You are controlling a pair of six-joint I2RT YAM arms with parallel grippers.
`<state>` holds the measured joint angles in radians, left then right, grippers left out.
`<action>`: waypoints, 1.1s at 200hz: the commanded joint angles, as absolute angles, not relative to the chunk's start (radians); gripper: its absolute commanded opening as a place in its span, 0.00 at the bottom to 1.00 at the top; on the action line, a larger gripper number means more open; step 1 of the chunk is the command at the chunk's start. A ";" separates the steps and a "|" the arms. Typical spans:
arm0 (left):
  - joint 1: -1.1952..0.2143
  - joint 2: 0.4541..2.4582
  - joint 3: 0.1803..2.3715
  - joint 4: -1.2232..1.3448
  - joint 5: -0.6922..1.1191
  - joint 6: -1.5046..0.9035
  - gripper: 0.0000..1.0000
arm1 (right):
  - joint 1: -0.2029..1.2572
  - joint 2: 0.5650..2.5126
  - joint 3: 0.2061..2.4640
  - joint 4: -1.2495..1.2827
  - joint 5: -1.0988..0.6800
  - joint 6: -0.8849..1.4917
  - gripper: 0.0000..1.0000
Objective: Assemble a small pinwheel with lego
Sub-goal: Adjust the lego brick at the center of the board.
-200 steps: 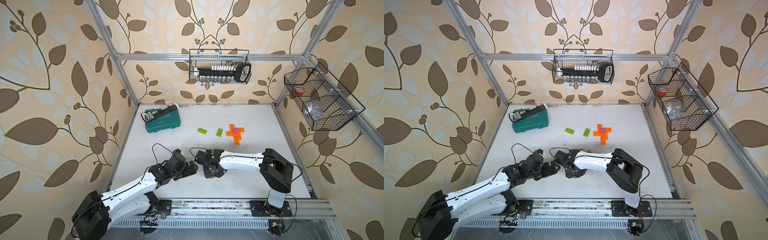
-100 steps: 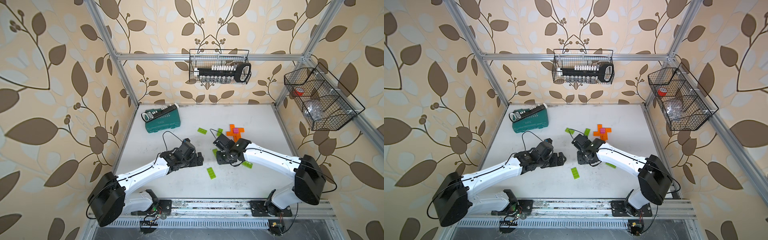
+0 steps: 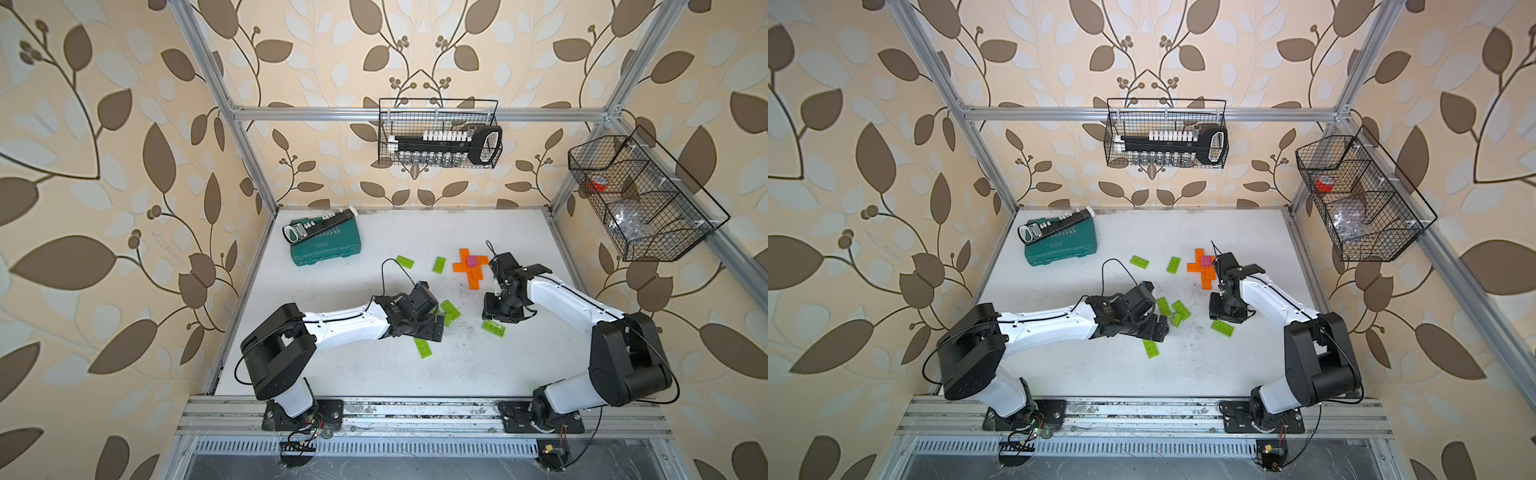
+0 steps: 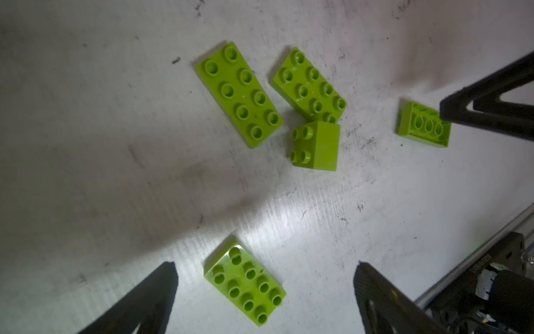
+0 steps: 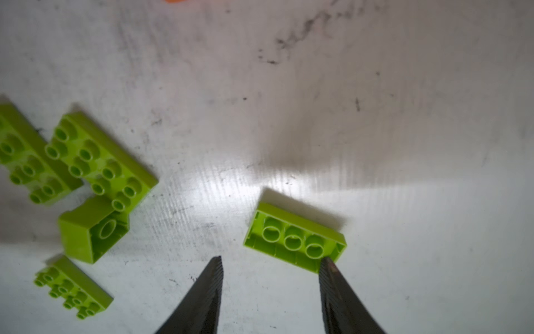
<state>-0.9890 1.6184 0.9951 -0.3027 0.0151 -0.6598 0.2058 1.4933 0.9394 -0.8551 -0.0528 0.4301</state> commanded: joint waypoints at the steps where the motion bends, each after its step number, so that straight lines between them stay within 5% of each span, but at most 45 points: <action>1: -1.039 1.633 1.037 -0.276 -0.001 -0.646 0.97 | 0.148 1.510 0.924 -0.827 -0.170 0.378 0.56; 107: -1.118 1.628 1.022 -0.248 -0.011 -0.700 0.96 | 0.057 1.614 0.899 -0.774 -0.249 0.368 0.59; 198: -1.088 1.585 0.991 -0.297 -0.082 -0.787 0.88 | 0.182 1.438 0.731 -0.703 -0.493 0.463 0.58; 220: -1.087 1.639 1.077 -0.402 -0.097 -0.766 0.87 | 0.174 1.372 0.730 -0.708 -0.361 0.500 0.58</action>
